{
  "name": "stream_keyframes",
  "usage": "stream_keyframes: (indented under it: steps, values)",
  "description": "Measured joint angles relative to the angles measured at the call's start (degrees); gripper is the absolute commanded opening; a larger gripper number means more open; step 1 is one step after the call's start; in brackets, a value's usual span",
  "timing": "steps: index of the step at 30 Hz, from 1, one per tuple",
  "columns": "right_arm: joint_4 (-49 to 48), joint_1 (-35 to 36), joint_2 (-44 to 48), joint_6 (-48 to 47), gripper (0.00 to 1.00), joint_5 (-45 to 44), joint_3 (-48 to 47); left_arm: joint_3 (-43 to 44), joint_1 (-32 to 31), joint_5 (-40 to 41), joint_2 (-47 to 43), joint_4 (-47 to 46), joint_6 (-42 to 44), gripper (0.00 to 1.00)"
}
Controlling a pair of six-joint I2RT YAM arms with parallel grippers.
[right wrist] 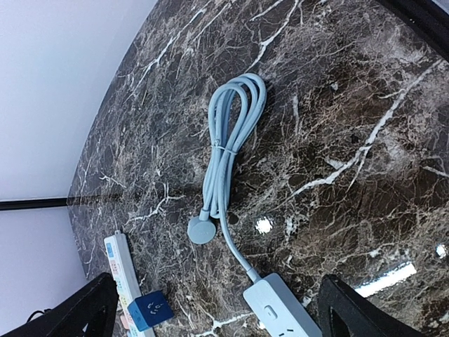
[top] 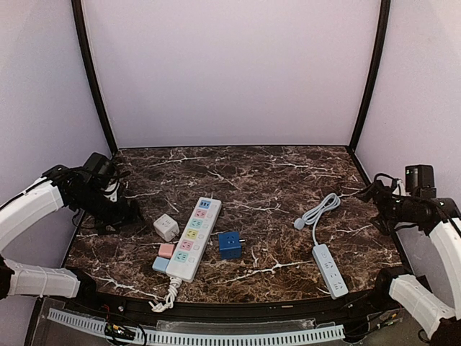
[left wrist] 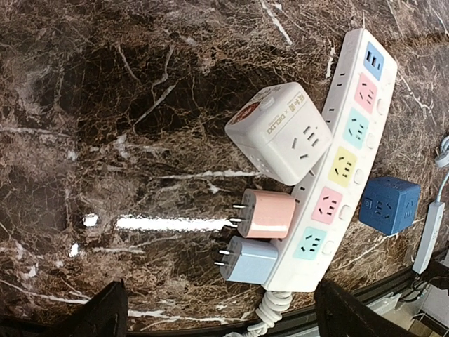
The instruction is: Insert the plug
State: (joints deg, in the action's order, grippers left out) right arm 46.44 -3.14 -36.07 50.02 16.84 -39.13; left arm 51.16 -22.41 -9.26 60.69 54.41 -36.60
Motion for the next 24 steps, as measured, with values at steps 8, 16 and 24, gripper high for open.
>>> stream_keyframes:
  steps: [8,16,24]
  values:
    - [3.7,0.0,2.0,-1.4,0.99,-1.8,-2.4,0.0,0.0,-0.2,4.9,-3.1,1.5,0.93]
    - [5.0,0.0,-0.3,-3.1,0.99,-3.2,-3.3,3.9,-1.1,0.2,11.9,-3.6,-1.0,0.93]
    - [5.0,0.0,-4.3,-3.5,0.99,-3.1,-3.3,6.7,-4.3,2.6,15.4,-3.3,-7.8,0.93]
